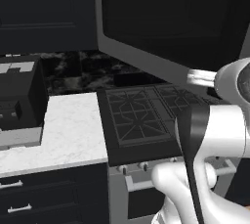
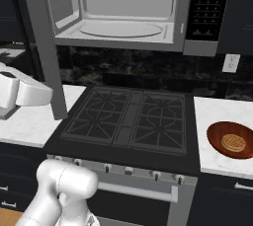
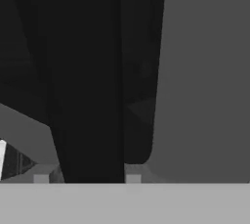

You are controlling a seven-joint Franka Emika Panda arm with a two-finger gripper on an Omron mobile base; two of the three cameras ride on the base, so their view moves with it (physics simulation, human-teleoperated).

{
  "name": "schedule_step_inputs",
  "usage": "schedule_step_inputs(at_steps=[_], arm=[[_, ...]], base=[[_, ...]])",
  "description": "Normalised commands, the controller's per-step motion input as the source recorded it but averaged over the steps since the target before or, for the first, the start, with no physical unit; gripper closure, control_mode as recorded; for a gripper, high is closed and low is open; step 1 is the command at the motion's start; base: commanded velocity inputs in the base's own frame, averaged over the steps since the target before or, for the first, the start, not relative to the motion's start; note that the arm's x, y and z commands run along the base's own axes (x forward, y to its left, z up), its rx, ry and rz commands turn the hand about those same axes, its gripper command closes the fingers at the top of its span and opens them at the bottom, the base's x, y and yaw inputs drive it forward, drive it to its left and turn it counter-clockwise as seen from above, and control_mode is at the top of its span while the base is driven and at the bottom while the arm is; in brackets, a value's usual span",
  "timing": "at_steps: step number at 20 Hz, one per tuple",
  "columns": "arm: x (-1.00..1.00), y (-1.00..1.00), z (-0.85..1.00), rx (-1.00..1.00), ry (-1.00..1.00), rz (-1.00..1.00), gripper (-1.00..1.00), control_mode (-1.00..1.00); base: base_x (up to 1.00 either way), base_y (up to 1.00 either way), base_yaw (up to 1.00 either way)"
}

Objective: Open the microwave, place the bowl with waffle inside the microwave, then close the microwave door and turn it on.

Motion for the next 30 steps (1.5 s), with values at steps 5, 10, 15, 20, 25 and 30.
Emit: schedule_step_inputs(at_steps=[5, 10, 15, 20, 25, 30], arm=[[-1.0, -0.56, 0.05, 0.51, 0.0, 0.0, -1.0, -1.0], [-1.0, -0.01, -0.08, 0.38, -0.06, 0.0, -1.0, -1.0], [-1.0, 0.47, -0.53, 0.08, 0.01, -0.1, -1.0, -1.0], [-1.0, 0.18, -0.9, 0.0, 0.02, -0.11, -1.0, -1.0], [-0.97, -0.24, -0.35, 0.19, 0.0, -0.04, -1.0, -1.0], [-0.37, -0.95, 0.49, 0.4, -0.03, 0.0, -1.0, -1.0]], base=[[0.0, 0.0, 0.0], [0.0, 0.0, 0.0], [0.0, 0.0, 0.0], [0.0, 0.0, 0.0], [0.0, 0.0, 0.0], [0.0, 0.0, 0.0]])
